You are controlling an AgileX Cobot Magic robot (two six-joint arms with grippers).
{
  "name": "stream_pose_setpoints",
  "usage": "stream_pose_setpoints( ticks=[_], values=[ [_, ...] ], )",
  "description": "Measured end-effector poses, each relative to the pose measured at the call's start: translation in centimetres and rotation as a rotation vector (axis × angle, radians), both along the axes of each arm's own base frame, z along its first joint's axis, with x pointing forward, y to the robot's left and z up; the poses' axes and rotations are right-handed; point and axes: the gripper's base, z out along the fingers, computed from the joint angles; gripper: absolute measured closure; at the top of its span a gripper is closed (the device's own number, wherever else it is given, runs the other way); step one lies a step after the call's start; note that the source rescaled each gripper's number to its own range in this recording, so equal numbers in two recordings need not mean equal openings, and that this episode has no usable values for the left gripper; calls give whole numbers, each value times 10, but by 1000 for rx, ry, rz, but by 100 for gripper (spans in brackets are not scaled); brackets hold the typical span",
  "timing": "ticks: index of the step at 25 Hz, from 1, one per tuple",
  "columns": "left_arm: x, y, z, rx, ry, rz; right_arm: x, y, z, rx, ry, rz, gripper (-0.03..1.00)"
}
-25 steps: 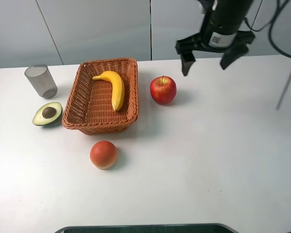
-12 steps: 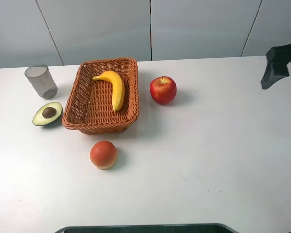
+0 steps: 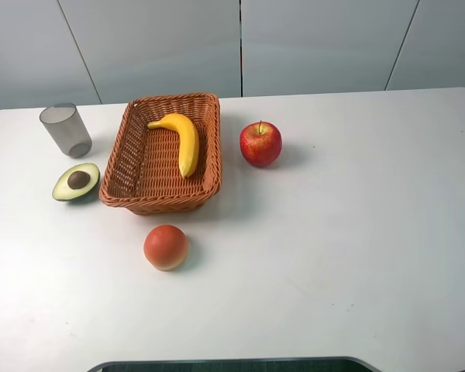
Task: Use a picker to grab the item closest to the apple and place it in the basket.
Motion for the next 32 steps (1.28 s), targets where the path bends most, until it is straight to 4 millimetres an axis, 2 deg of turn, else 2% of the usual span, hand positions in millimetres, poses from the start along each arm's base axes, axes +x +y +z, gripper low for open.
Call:
stream_pose_setpoints(
  ticks=[6, 13, 24, 32],
  values=[
    [0, 0, 0, 0, 0, 0, -53, 0, 25, -25, -177, 34, -3],
    [0, 0, 0, 0, 0, 0, -105, 0, 37, -42, -364, 60, -3],
    [0, 0, 0, 0, 0, 0, -162, 6, -8, -50, -549, 150, -3],
    [0, 0, 0, 0, 0, 0, -161, 5, -27, -54, -518, 145, -3]
  ],
)
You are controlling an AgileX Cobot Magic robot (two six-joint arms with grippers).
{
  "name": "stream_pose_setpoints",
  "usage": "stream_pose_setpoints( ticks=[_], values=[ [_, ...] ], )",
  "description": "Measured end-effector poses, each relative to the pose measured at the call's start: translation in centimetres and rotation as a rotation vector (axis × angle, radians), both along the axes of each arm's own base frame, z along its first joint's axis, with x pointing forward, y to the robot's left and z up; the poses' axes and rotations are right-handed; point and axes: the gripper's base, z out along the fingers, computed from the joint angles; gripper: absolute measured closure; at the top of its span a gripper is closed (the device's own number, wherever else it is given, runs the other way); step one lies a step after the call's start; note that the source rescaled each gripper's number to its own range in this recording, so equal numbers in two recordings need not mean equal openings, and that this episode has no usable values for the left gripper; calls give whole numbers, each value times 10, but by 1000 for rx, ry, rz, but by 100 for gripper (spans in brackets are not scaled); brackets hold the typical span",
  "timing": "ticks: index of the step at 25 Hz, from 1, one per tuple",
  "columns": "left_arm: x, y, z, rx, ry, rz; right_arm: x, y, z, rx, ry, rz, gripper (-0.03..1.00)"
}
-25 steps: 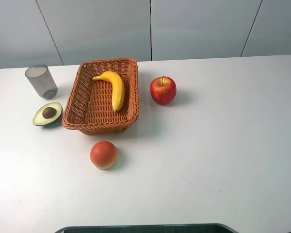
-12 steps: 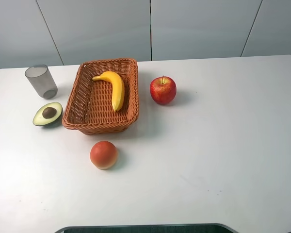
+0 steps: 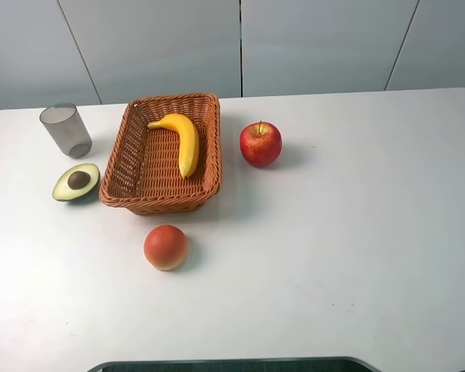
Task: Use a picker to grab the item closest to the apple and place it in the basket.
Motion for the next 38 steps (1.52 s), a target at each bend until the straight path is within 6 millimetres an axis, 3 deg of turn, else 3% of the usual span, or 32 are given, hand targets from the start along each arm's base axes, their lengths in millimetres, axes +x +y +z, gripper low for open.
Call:
stream_pose_setpoints(
  ticks=[8, 38],
  values=[
    [0, 0, 0, 0, 0, 0, 0, -10, 1, -53, -13, -96, -3],
    [0, 0, 0, 0, 0, 0, 0, -4, 1, -3, -15, -44, -3]
  ],
)
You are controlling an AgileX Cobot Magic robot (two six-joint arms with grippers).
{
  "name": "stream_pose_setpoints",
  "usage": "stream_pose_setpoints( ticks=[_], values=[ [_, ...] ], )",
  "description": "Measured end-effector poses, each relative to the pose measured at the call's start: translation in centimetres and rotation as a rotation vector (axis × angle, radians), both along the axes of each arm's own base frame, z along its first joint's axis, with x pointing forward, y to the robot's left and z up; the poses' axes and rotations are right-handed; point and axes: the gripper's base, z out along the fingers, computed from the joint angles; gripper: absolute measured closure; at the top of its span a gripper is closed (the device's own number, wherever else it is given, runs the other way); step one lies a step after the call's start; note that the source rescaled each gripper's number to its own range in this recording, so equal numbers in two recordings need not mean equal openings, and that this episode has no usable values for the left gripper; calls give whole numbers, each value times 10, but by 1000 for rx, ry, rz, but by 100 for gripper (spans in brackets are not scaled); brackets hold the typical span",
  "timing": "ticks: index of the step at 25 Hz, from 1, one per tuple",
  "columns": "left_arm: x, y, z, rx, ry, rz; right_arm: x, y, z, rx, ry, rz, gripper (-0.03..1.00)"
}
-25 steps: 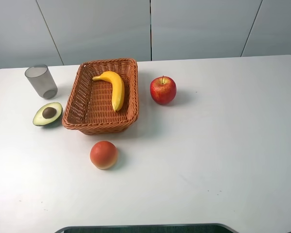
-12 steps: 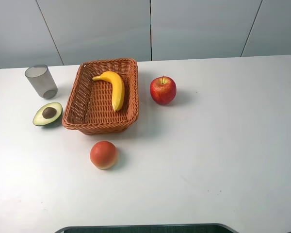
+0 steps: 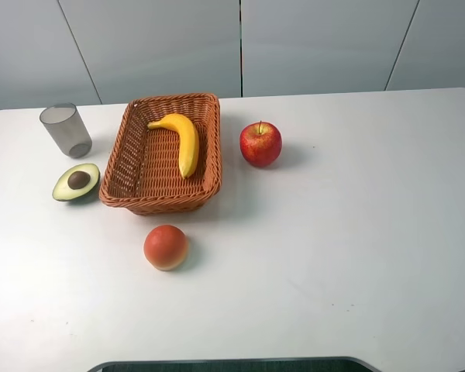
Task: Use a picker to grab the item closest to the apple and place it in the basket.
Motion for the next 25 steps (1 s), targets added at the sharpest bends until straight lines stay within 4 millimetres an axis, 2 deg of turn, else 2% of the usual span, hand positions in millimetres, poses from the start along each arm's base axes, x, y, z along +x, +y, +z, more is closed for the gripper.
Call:
stream_pose_setpoints(
  ticks=[25],
  values=[
    [0, 0, 0, -2, 0, 1, 0, 0, 0, 0, 0, 0, -3]
  ],
)
